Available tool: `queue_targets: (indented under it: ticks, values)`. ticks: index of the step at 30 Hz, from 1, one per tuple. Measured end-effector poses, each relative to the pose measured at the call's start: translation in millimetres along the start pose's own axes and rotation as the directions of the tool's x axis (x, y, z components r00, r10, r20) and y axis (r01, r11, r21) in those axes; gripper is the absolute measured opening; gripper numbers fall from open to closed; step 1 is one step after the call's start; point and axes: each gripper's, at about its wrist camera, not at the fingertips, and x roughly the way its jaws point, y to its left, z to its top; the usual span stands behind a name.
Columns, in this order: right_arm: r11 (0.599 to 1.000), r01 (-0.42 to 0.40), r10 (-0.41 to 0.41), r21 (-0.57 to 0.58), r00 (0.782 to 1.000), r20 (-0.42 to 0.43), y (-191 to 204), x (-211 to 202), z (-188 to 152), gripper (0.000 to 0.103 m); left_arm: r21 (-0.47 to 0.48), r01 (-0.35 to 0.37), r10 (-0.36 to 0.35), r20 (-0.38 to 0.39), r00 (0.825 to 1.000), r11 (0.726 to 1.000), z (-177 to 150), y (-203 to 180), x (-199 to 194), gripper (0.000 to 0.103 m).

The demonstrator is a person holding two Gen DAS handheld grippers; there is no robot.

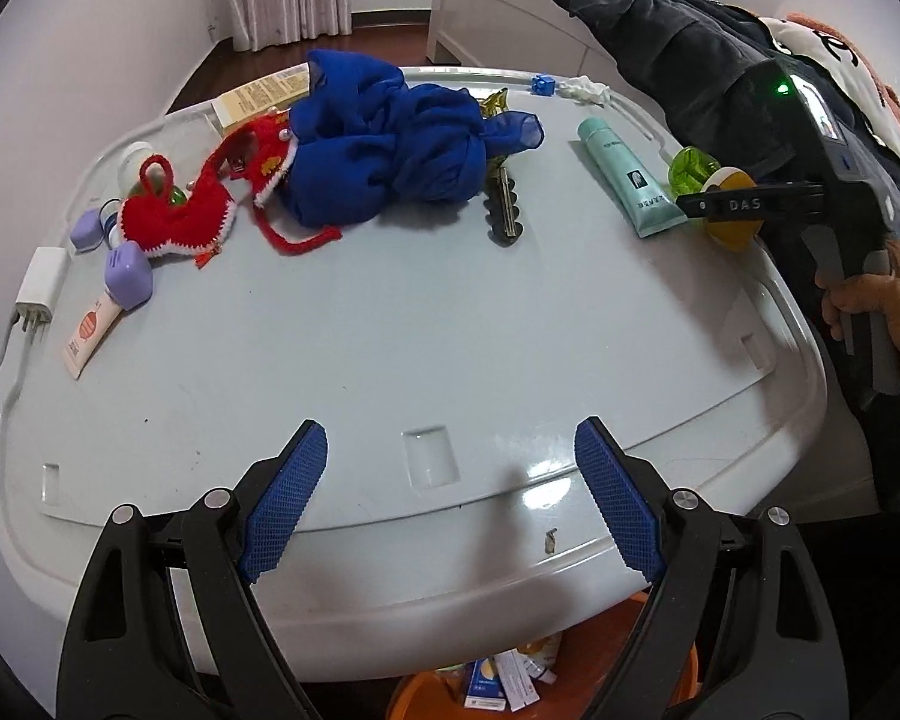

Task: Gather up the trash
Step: 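Grasp the yellow duck bottle with green cap with the right gripper, then grasp the teal tube with the left gripper while the right holds the duck bottle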

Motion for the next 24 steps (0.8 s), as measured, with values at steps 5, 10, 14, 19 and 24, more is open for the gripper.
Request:
queue_targets:
  ticks: [5,10,14,19,24]
  values:
    - [0.992,-0.124,0.124,0.025,0.992,0.016,15.7,-13.9,-2.4,0.075,0.006,-0.009,0.009,-0.003,1.000,1.000,-0.4,-0.6,3.0,0.083]
    - [0.951,-0.295,0.292,0.094,0.955,0.043,24.1,-33.8,-7.3,0.075,0.001,-0.009,0.009,0.001,1.000,1.000,2.5,-3.2,3.5,0.083]
    - [0.930,-0.360,0.354,0.074,0.932,0.075,34.6,-56.6,-16.0,0.075,0.009,-0.019,0.018,0.026,0.999,1.000,8.7,-8.1,0.9,0.083]
    - [0.915,-0.393,0.376,0.089,0.912,0.164,29.7,-96.9,-37.6,0.075,0.016,0.044,-0.045,0.039,0.998,0.999,32.0,-24.3,6.7,0.083]
    - [0.930,-0.355,0.321,0.096,0.911,0.259,8.9,-127.8,-48.9,0.075,0.060,0.080,-0.082,0.043,0.996,0.995,76.5,-61.1,27.4,0.083]
